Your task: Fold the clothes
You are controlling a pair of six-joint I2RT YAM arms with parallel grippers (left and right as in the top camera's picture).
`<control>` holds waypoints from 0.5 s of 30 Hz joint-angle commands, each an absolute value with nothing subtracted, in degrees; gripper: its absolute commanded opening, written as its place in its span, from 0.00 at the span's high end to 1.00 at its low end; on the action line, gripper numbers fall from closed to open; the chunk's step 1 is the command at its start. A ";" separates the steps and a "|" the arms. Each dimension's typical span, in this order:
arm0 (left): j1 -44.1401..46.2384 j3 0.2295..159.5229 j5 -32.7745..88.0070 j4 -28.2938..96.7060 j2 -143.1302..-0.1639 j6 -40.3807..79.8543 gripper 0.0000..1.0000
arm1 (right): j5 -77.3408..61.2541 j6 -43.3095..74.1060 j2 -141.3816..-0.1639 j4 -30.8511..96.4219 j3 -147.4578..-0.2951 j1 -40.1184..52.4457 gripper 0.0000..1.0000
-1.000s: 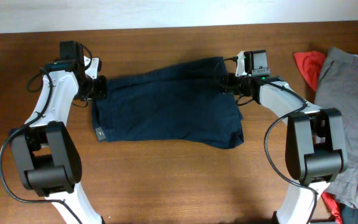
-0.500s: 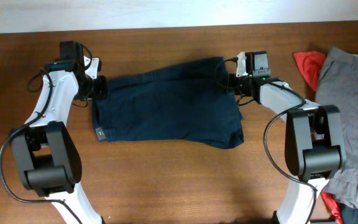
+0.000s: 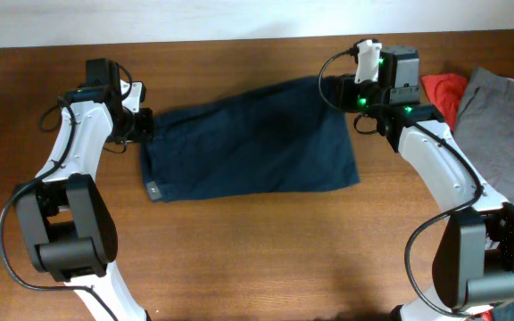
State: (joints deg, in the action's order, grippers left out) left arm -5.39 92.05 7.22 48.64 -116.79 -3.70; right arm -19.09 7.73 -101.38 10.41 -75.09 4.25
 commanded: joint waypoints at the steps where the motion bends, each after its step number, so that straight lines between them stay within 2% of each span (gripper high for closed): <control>1: -5.58 92.51 7.68 48.53 -117.38 -4.43 0.63 | -16.67 7.53 -103.50 7.90 -75.33 4.05 0.96; 10: -5.58 92.51 7.70 48.69 -117.38 -4.43 0.63 | -17.30 15.25 -118.19 -13.26 -75.33 4.10 0.96; 15: -5.52 92.51 8.21 48.86 -117.38 -4.45 0.63 | -15.55 20.71 -125.54 -16.64 -75.33 3.75 0.96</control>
State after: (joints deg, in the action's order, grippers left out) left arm -5.37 92.05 7.27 48.69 -116.79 -3.70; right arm -17.10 16.29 -122.10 -16.27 -75.09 4.21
